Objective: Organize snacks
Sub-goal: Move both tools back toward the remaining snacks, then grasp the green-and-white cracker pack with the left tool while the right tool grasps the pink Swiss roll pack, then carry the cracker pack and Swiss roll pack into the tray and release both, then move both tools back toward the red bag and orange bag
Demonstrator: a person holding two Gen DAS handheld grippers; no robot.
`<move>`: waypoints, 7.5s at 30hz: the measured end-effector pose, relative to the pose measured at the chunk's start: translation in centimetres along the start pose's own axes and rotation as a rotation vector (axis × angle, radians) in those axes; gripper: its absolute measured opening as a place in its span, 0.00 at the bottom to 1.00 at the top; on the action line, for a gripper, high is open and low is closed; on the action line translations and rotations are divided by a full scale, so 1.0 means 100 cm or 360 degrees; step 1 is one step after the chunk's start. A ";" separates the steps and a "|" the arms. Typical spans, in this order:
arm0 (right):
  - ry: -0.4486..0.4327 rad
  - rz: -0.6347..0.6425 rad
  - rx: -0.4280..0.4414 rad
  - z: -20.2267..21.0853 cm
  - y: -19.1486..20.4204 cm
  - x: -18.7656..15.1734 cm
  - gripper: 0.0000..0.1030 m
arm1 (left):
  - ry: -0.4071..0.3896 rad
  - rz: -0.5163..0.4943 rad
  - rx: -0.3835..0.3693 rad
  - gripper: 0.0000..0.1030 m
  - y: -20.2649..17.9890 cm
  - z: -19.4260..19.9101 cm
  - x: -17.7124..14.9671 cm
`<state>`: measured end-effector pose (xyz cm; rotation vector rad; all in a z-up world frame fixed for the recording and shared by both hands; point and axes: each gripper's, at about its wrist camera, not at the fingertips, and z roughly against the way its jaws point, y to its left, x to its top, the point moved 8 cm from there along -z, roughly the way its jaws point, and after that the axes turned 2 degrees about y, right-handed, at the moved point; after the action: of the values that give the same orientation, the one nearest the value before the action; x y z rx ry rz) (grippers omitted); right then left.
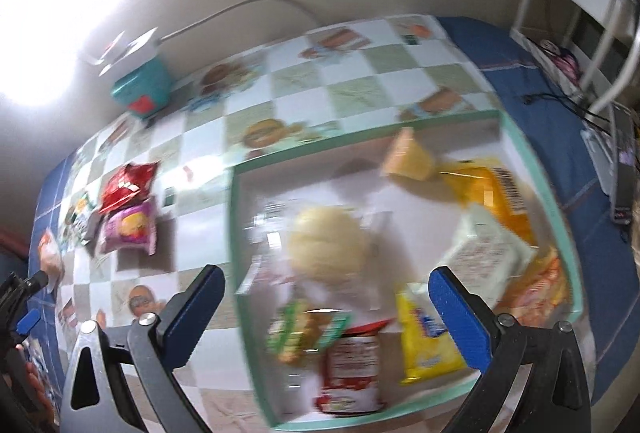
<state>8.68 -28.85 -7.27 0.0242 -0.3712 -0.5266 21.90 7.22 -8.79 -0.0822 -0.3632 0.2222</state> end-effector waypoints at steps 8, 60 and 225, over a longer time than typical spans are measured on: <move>0.0037 0.0234 0.0161 -0.009 0.085 -0.014 1.00 | 0.0031 0.0177 -0.0003 0.94 0.045 -0.012 0.008; 0.0231 0.0523 0.0220 -0.117 0.232 -0.020 1.00 | 0.0266 -0.0108 -0.0168 0.66 -0.038 -0.108 0.059; 0.0082 0.0291 0.0294 -0.003 0.137 -0.040 1.00 | -0.0058 0.0423 0.0037 0.89 0.091 0.017 -0.014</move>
<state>12.22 -14.97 -7.31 0.1803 -0.3665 -0.3096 18.16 15.77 -8.75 -0.1033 -0.3859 0.4909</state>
